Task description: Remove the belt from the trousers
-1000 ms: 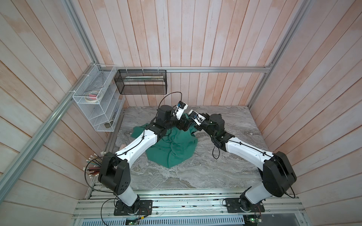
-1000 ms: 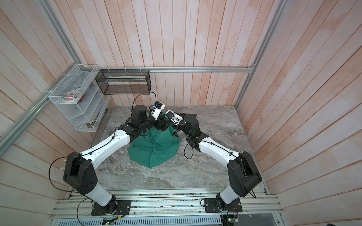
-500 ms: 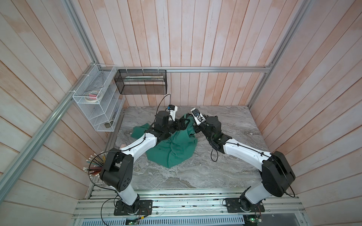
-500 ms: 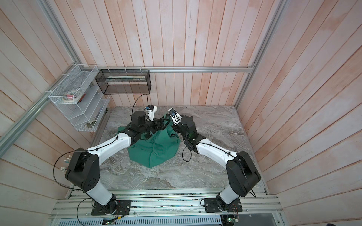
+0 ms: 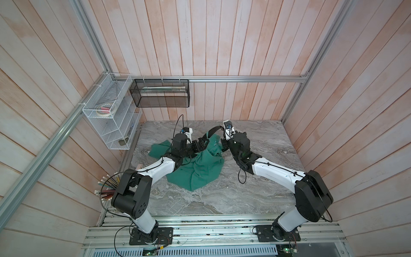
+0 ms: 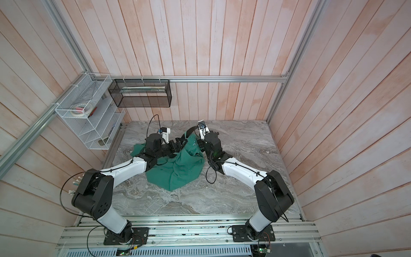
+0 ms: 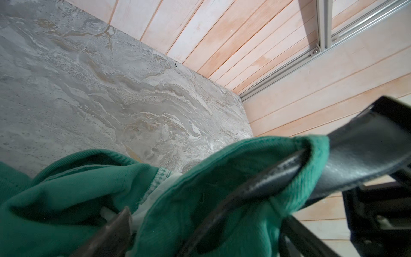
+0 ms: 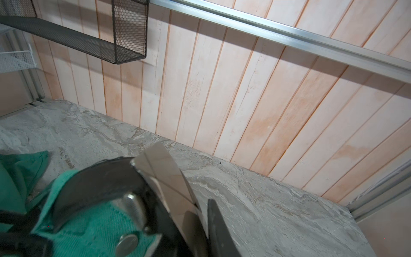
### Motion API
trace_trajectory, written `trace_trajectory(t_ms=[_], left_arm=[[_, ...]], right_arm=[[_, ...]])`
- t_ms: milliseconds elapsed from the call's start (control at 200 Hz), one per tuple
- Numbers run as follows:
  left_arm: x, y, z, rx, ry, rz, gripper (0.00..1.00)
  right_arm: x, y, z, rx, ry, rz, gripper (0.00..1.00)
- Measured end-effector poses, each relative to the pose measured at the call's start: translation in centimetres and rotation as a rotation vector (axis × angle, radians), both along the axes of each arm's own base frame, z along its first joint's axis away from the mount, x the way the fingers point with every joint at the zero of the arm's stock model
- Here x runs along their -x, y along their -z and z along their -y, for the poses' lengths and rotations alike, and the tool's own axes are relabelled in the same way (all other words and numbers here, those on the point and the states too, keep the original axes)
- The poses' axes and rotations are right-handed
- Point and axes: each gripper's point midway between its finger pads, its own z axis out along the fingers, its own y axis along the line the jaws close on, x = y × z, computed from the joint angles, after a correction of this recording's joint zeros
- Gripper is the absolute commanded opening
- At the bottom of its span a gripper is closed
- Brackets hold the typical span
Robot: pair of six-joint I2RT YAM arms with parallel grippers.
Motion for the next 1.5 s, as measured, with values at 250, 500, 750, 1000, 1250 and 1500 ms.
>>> trace_trajectory(t_ms=[250, 500, 750, 1000, 1250, 1500], left_arm=[[-0.9, 3.3, -4.7, -0.003, -0.164, -0.101, 1.00], [0.6, 1.4, -4.5, -0.108, -0.125, 0.065, 1.00], [0.6, -12.4, -0.1, -0.261, -0.001, 0.523, 1.00], [-2.3, -16.0, 2.8, -0.329, 0.014, 0.622, 0.99], [-5.7, -13.1, 3.7, -0.415, -0.004, 0.568, 0.99], [-7.5, -10.7, 1.3, -0.291, -0.083, 0.404, 0.96]], right_arm=[[-1.9, -5.5, 4.7, -0.240, 0.227, 0.079, 0.00], [-2.0, -8.7, 3.5, -0.263, 0.150, 0.131, 0.00], [-1.4, -7.9, 0.0, -0.220, 0.012, 0.108, 0.00], [-1.0, -7.7, -1.9, -0.238, -0.085, 0.093, 0.00], [-0.9, -8.9, -2.4, -0.279, -0.105, 0.075, 0.00], [-1.0, -8.6, -1.7, -0.303, -0.075, 0.059, 0.00]])
